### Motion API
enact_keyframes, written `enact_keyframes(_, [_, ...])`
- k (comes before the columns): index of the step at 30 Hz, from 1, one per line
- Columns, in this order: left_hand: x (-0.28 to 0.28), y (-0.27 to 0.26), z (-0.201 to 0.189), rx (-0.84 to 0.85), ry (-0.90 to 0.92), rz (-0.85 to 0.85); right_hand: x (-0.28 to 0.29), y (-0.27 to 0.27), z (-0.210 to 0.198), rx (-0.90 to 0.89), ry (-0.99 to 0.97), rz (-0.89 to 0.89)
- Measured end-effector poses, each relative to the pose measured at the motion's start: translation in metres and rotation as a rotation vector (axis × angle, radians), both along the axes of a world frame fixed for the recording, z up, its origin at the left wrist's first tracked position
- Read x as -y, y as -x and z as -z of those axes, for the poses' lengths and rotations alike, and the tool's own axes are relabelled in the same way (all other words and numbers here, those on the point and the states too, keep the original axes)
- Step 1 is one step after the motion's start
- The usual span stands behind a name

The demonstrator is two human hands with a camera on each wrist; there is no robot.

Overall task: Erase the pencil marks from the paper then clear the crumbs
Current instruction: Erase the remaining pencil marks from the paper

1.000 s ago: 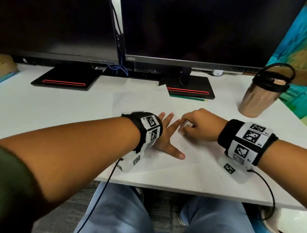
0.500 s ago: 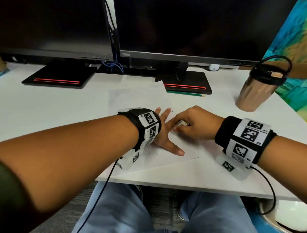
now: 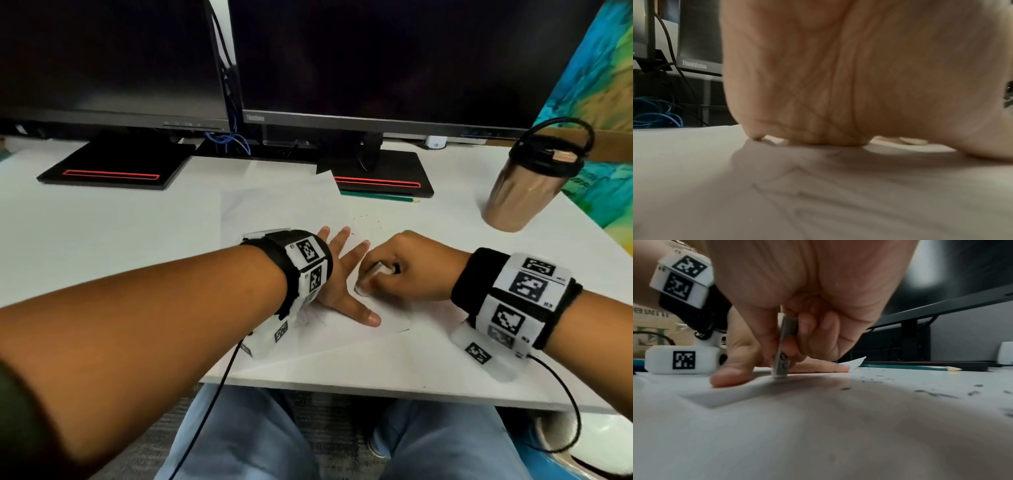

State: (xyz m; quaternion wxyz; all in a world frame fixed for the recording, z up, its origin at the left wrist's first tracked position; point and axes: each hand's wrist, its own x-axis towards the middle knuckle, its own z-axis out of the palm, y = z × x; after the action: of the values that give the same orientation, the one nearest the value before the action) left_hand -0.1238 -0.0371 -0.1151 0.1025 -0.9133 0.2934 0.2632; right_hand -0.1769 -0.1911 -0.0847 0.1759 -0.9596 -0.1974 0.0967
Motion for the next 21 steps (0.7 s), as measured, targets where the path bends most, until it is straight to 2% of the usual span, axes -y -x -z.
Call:
enact_keyframes(3, [-0.0003, 0.0008, -0.0021, 0.002, -0.005, -0.004, 0.0057, -0.0082, -0.0006, 0.065, 0.006, 0.085])
enact_keyframes(8, [-0.0001, 0.002, -0.0026, 0.013, -0.006, 0.008, 0.0025, 0.0, 0.0008, -0.027, -0.006, 0.014])
enact_keyframes(11, [-0.0007, 0.002, -0.0028, 0.003, 0.0, -0.003, 0.0071, -0.0085, -0.0017, 0.048, 0.009, 0.103])
enact_keyframes(16, [-0.0003, 0.0033, -0.0041, 0.003, -0.008, 0.006, 0.0009, -0.0019, 0.0, -0.035, -0.008, 0.019])
enact_keyframes(19, [-0.0005, 0.0036, -0.0056, 0.005, -0.018, -0.001, 0.0037, -0.0072, -0.0028, 0.017, -0.017, 0.085])
enact_keyframes(21, [0.0011, 0.0055, -0.0068, 0.012, -0.034, 0.008, 0.0025, -0.0046, 0.0001, 0.016, 0.001, 0.055])
